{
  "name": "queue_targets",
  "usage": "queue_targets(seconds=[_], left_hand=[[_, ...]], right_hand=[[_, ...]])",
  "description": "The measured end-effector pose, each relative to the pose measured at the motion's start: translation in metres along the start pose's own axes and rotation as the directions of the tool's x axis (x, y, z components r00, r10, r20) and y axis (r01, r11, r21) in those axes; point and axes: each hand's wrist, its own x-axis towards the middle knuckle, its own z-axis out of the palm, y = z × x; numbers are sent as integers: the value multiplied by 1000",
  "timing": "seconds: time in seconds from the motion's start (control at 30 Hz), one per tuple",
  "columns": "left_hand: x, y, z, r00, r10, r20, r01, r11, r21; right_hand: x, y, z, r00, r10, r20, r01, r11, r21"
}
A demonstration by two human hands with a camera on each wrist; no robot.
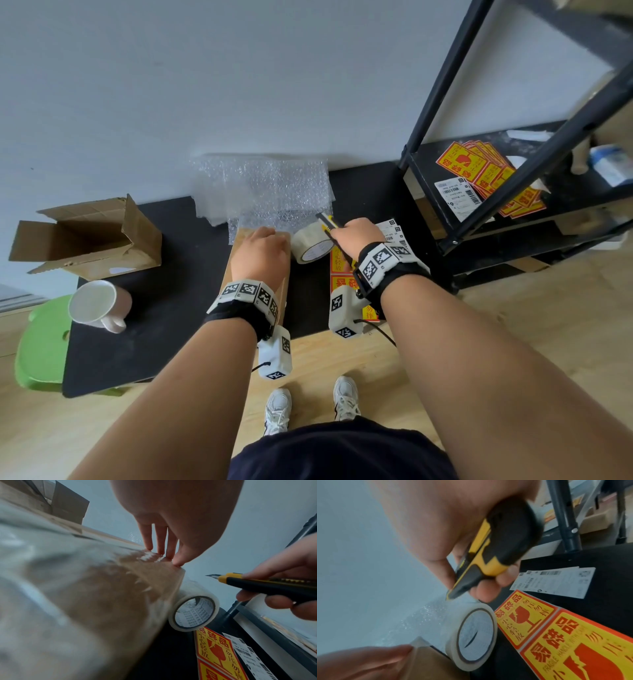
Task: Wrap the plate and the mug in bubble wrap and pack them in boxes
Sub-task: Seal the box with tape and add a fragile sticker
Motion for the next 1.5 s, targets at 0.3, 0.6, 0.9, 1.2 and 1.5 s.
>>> queue_targets(seconds=[0.3,0.6,0.9,1.2,1.5], left_hand=[[10,-5,19,991,12,-134,-6,999,48],[20,-9,28,989,-14,-147,26,996,81],[22,8,23,923,-310,-227,315,949,-14],[27,5,30,902,-427,-60,431,893,130],[26,8,27,915,-404,-15,404,911,83]], right_hand=[[28,43,24,972,212,-98,-210,977,30],[44,49,45,960,276,-41,-273,898,-344],[46,23,25,943,-281,-181,221,931,-291],[43,-6,25,846,-504,174,530,765,-364],[29,-5,20,881,-462,101,470,829,-303]])
